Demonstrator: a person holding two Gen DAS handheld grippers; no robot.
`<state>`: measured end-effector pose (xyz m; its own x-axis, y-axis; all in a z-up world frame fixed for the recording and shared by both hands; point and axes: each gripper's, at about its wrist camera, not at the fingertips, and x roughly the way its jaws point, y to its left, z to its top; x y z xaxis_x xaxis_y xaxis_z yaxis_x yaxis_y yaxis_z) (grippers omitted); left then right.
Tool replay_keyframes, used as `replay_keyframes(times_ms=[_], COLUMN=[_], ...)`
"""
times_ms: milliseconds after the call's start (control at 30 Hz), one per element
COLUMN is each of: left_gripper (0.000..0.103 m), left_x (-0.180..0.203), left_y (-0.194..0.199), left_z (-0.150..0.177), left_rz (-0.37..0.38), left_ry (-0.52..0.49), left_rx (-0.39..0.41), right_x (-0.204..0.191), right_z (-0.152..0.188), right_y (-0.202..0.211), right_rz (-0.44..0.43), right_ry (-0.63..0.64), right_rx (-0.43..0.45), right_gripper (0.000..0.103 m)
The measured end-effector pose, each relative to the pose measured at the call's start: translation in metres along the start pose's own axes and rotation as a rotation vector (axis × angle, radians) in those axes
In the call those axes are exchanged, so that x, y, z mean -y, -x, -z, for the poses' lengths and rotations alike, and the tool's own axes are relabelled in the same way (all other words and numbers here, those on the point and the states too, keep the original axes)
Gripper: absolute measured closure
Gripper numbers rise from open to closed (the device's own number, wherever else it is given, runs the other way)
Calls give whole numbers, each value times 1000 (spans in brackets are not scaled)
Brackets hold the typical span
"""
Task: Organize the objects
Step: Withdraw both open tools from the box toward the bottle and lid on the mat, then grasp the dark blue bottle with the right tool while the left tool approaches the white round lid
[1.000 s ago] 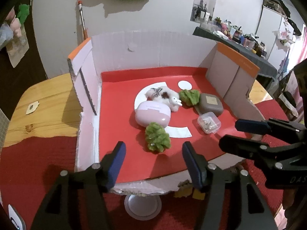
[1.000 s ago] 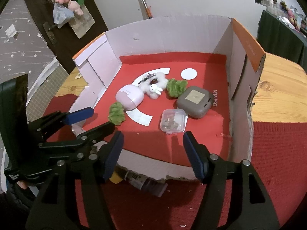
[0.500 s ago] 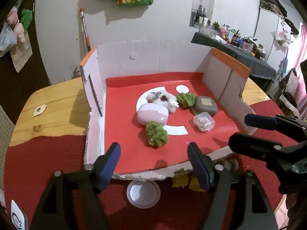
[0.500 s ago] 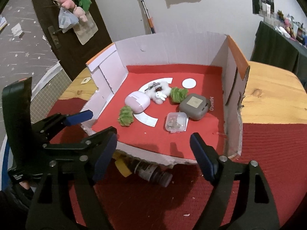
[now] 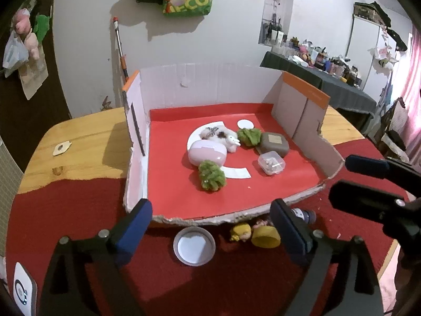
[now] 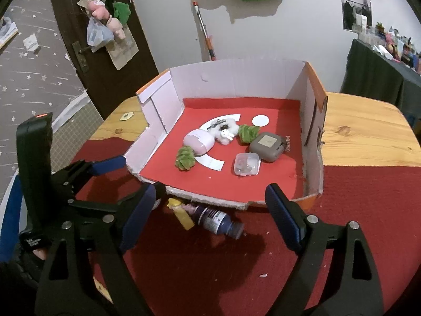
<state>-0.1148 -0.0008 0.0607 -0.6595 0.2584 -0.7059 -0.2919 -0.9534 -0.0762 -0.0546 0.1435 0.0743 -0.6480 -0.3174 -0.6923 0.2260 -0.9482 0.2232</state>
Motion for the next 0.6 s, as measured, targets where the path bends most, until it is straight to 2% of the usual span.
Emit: replay_keyframes(times_ms=[100, 267, 367, 600], left_gripper=[10, 10, 5, 5], left_x=[1, 3, 0, -2], left_y=[2, 6, 6, 8], left_z=[4, 12, 18, 30], left_rz=[9, 12, 18, 39], left_ry=[-2, -4, 14, 46], left_rx=[-5, -12, -18, -37], right_x=[-1, -3, -3, -3], right_z=[4, 13, 16, 30], right_y=[4, 9, 10, 9], right_rz=[-9, -23, -25, -27], right_ry=[-11, -23, -24, -44], right_rx=[8, 11, 10, -3], right_gripper=[7, 7, 7, 7])
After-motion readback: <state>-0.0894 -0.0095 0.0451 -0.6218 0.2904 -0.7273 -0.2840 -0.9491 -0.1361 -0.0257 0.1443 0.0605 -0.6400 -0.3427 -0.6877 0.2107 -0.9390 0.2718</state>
